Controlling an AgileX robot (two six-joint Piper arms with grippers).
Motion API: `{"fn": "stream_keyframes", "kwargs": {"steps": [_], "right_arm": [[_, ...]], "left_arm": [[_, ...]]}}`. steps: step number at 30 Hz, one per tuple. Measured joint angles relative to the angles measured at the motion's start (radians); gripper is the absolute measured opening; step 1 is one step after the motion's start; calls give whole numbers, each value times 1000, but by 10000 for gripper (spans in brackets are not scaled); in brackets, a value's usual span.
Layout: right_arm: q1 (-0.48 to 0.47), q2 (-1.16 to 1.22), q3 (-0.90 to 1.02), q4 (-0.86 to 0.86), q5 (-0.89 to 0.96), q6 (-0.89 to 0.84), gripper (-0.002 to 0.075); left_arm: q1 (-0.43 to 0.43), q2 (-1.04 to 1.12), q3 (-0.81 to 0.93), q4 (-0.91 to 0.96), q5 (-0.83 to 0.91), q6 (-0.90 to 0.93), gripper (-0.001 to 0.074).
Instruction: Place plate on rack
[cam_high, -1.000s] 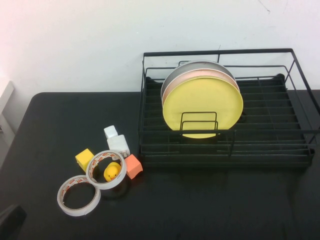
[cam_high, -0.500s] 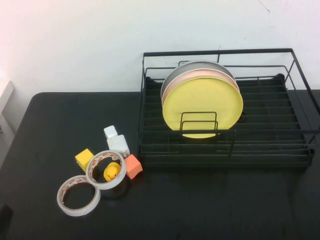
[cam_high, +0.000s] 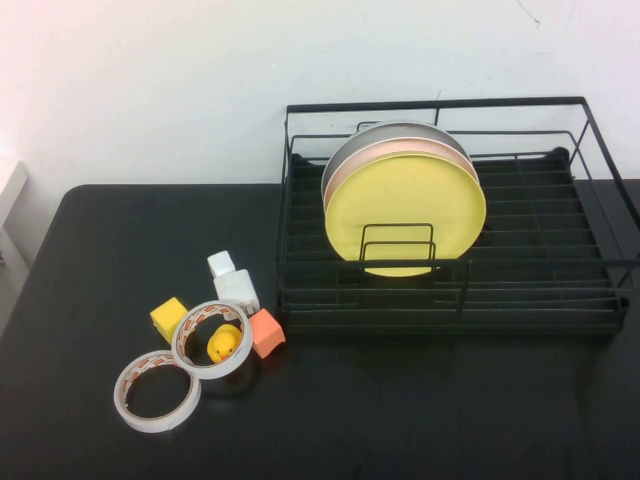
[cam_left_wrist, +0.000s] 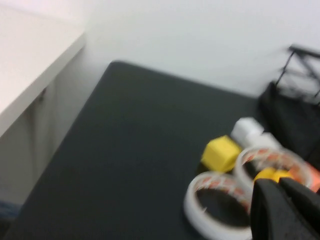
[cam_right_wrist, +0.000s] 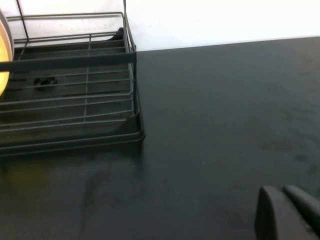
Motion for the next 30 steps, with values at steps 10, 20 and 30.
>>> {"fn": "stream_keyframes", "kwargs": {"steps": [10, 20, 30], "right_arm": [[0, 0, 0, 0, 0, 0, -2], [0, 0, 0, 0, 0, 0, -2], [0, 0, 0, 0, 0, 0, -2]], "left_arm": [[18, -4, -2, 4, 106, 31, -3], [18, -4, -2, 3, 109, 35, -3], [18, -4, -2, 1, 109, 35, -3]]}}
